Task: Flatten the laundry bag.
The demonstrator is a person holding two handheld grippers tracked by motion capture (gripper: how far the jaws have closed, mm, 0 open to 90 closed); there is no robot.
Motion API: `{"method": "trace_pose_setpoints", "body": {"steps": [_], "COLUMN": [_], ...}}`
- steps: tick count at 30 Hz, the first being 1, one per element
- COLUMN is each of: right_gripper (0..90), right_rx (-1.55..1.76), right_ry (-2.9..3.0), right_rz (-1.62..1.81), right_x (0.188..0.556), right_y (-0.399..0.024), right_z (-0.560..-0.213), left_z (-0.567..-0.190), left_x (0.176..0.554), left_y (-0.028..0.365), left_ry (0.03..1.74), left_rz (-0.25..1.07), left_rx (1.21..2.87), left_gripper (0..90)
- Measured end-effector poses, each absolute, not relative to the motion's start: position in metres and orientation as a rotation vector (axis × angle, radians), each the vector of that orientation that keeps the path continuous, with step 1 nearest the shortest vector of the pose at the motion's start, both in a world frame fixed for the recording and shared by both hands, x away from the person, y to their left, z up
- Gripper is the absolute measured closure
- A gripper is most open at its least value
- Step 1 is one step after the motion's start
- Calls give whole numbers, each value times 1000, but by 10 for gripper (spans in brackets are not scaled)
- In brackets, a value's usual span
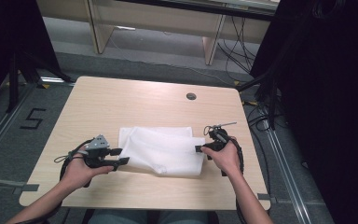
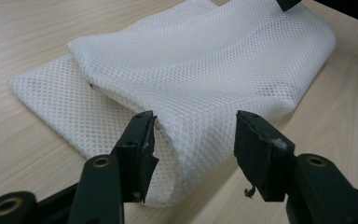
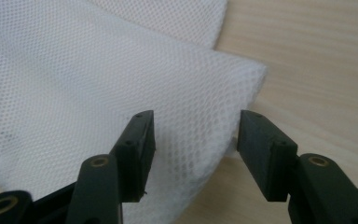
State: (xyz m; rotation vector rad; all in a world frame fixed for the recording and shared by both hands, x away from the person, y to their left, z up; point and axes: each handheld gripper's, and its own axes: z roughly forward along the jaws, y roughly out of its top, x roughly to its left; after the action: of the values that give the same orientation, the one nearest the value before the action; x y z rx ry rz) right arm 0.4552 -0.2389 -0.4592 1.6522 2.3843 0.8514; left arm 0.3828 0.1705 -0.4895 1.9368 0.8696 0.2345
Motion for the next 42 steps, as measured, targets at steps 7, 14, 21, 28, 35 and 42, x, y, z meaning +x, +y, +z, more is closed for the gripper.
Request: {"method": "trace_pose_setpoints", "body": {"steps": [7, 14, 21, 28, 35, 42], "right_gripper": [602, 724, 608, 474, 485, 519], "right_rx": [1763, 1609, 1562, 1547, 1351, 1163], "right_ry": [2426, 2549, 2623, 2470, 2521, 2649], "right_rz": [728, 769, 779, 777, 764, 679], "right_x": [451, 446, 441, 449, 467, 492], "right_y": [-224, -205, -188, -195, -179, -146], "right_z": [-466, -468, -469, -446, -442, -455], "left_z": [-490, -487, -469, -455, -462, -477], "left_x": [383, 378, 365, 363, 375, 388], "left_y": [173, 183, 194, 193, 148, 112], "left_ry": [905, 957, 1016, 992, 844, 801], "left_rz": [229, 248, 293, 386, 281, 181], "left_rx": [1966, 2063, 2030, 1972, 2082, 2222], "left_gripper": [521, 618, 619, 577, 642, 764]}}
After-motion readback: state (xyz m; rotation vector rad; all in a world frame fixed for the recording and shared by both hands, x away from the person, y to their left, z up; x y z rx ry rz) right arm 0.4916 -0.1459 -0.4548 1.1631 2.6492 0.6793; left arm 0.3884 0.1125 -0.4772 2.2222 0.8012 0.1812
